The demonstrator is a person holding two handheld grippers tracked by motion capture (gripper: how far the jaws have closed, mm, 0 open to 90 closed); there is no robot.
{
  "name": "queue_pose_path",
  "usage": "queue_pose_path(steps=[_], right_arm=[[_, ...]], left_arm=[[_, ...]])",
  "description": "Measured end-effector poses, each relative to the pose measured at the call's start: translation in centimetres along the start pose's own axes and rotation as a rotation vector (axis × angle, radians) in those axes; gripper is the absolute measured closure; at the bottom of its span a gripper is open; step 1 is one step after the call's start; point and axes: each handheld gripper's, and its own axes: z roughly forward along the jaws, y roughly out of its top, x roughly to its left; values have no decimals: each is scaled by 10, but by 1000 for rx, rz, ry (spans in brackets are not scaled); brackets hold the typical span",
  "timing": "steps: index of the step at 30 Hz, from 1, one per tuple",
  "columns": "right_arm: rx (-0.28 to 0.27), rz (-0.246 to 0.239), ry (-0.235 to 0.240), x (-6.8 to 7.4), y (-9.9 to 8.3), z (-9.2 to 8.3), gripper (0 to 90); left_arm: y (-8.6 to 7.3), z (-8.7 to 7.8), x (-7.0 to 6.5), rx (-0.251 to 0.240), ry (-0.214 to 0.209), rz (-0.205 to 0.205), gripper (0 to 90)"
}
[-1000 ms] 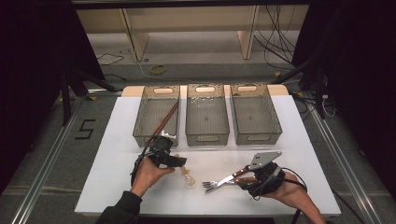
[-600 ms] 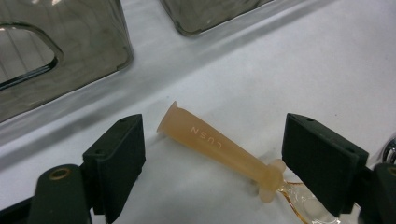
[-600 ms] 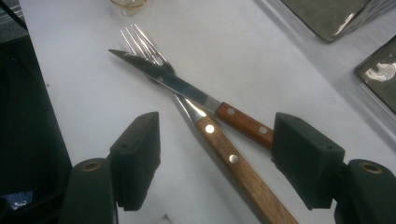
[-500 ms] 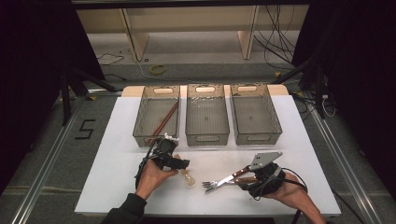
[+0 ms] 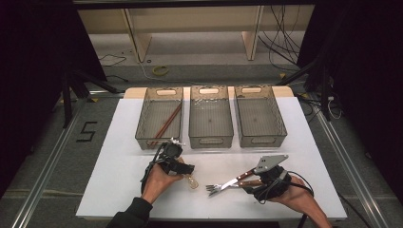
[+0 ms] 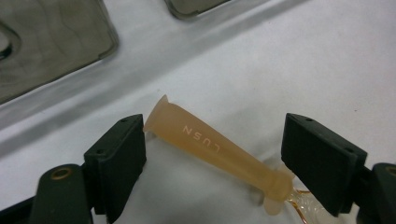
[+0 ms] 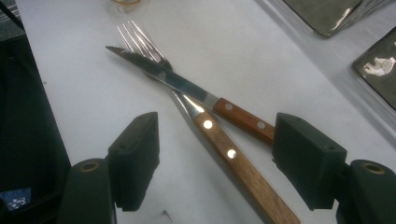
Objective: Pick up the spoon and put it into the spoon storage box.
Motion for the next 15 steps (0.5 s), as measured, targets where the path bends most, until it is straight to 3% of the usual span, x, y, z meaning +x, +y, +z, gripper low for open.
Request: queue_pose_path(steps=[9,12,15], right_arm=[[6,-3,-2,1,0,0,330],[18,-7,1,2,-1,1,329],[14,-9,1,3,0,0,330]], left_arm=[[0,1,-3,0,23,26,242],[-1,1,-6,2,56,66,276],[-2,1,-6,1,61,75,287]])
